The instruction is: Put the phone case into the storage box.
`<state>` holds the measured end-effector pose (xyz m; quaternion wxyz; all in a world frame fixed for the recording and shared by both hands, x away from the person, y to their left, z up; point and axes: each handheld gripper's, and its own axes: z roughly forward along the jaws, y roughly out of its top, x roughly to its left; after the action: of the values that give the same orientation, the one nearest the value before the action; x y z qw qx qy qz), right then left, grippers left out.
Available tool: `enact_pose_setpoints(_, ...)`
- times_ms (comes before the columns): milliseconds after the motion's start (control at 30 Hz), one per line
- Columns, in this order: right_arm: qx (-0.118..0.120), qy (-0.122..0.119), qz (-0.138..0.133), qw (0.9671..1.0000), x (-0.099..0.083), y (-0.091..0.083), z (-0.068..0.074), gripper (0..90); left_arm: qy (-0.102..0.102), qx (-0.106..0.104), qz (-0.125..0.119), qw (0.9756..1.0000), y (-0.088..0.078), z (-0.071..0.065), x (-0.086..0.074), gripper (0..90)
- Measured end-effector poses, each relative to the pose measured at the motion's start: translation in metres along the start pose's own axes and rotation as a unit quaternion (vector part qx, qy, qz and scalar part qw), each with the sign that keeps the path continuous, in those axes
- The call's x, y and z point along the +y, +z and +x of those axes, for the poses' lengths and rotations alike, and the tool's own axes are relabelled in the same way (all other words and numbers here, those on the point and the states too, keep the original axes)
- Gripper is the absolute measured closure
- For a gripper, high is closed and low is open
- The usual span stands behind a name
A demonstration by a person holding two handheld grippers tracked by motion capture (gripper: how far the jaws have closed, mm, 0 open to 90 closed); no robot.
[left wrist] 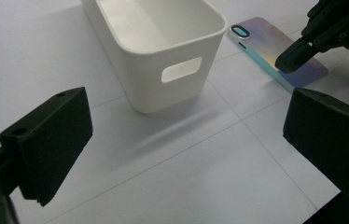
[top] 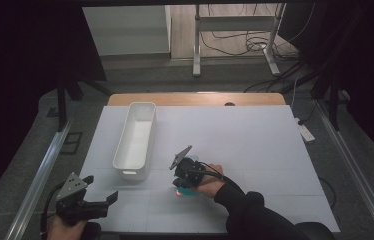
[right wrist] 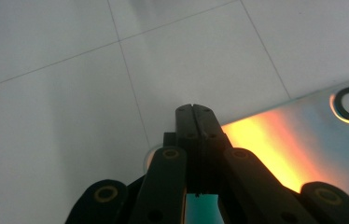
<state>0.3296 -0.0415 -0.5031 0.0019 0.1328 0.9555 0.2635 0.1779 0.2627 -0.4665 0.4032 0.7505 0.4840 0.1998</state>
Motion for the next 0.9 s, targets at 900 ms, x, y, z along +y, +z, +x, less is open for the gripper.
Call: enact_pose_setpoints(900, 0.019, 0.0, 0.03, 0.9993, -0.001, 0.013, 0.009, 89.4, 0.001, -0.001, 0.0, 1.0, 0.0, 0.0, 0.0, 1.9)
